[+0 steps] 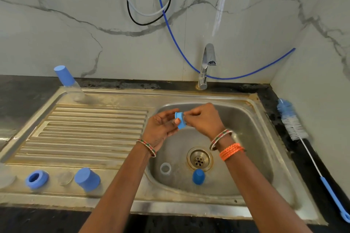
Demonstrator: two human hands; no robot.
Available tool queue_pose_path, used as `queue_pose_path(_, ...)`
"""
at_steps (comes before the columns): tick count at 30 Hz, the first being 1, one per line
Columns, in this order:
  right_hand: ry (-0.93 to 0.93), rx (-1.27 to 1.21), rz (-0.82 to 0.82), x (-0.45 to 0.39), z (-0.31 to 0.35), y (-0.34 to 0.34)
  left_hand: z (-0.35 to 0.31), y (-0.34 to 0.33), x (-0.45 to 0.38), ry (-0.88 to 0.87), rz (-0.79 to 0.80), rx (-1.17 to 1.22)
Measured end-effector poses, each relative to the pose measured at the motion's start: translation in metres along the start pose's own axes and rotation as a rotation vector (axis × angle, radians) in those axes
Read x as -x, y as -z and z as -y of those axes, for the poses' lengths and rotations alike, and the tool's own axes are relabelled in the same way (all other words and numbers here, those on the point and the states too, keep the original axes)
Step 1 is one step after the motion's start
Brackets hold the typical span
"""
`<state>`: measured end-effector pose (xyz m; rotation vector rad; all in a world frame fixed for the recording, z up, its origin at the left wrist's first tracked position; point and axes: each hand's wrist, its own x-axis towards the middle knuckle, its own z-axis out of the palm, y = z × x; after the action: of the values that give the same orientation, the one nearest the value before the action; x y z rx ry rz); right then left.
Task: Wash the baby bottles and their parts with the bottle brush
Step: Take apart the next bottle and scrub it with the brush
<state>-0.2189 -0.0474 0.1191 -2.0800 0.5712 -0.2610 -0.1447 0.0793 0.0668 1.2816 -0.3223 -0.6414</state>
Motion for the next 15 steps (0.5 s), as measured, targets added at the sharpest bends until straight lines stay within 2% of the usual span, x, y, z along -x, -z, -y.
queue_pose_path(2,-0.155,-0.401,0.099,0.0003,-0.0006,0.0077,-0.0025,0.0020,0.0006,-0.052,-0.011,-0.044)
queue_pose_path(4,-0.217,-0.578,0.167,0.0013,-0.0013,0.0118,-0.0034,0.0027,0.0016,-0.086,-0.011,-0.070)
queue_pose_path(8,-0.172,-0.469,0.163,0.0007,-0.0034,0.0133,-0.0045,0.0018,0.0049,-0.136,-0.001,-0.142)
queue_pose_path(12,0.047,-0.131,0.043,-0.0043,-0.0057,0.0104,-0.0025,-0.0034,0.0076,-0.105,-0.028,-0.121)
queue_pose_path(15,0.022,-0.150,0.104,-0.0051,-0.0038,0.0108,-0.0012,-0.0044,0.0086,-0.093,-0.059,-0.055)
